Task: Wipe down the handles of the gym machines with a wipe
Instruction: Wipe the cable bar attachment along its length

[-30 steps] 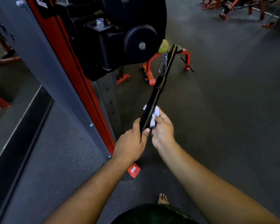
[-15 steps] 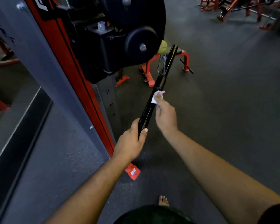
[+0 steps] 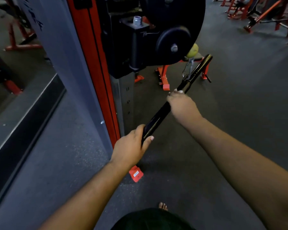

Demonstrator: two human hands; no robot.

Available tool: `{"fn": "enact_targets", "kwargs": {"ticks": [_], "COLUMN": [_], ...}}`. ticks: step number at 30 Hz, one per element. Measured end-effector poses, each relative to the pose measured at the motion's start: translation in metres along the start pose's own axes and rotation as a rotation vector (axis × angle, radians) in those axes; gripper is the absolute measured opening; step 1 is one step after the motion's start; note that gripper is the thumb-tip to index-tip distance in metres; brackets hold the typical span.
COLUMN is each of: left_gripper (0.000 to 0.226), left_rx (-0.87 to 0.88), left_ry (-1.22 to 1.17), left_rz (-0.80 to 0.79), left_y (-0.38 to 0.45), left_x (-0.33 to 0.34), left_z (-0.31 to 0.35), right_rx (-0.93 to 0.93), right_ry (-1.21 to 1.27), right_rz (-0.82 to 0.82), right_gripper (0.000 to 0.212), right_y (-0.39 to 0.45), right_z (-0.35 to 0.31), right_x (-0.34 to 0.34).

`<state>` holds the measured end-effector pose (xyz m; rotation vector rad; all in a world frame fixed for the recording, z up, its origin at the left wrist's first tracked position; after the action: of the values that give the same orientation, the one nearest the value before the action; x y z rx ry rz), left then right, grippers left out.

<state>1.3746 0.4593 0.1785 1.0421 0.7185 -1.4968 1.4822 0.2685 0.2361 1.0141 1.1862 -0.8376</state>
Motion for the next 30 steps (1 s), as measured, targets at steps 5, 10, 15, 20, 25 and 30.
{"fn": "enact_targets", "kwargs": {"ticks": [5,10,15,20,25,30], "left_gripper": [0.067,0.074,0.051,0.048,0.05,0.066], "left_rx": [-0.067,-0.128,-0.102,-0.062,-0.004,0.019], "left_ry": [0.017,-0.001,-0.026,0.066,-0.155,-0.322], "left_rz": [-0.002,-0.012,0.0,-0.064,-0.07,-0.153], "left_y": [-0.004,-0.014,-0.016,-0.016,-0.024,-0.021], "left_x": [-0.002,-0.009,-0.014,-0.001,0.0,-0.003], "left_z": [-0.012,-0.019,-0.019,-0.014,-0.019,-0.008], "right_rx": [-0.224,-0.17,0.083,-0.205,-0.113,0.153], "right_ry": [0.287,0.399,-0.007,0.22,0.539,0.509], "right_rz": [-0.038,-0.058,-0.105,-0.074,0.305,0.492], "right_gripper": [0.032,0.041,0.02,0.028,0.035,0.037], "right_y": [-0.031,-0.025,-0.015,-0.04,-0.069,-0.085], "right_z": [-0.095,-0.068,-0.026,-0.125,-0.087,-0.041], "right_x": [-0.002,-0.025,-0.027,0.002,-0.008,-0.002]}}
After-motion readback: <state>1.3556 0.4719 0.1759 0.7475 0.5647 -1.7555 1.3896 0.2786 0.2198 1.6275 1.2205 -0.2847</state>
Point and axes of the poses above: each hand's wrist, its own y-axis towards the middle knuckle, its own x-axis out of the palm, z = x × y, the point moved 6 cm from there along y, towards the middle knuckle, and after that the axes turned 3 degrees about -x, right-handed, at the moved point
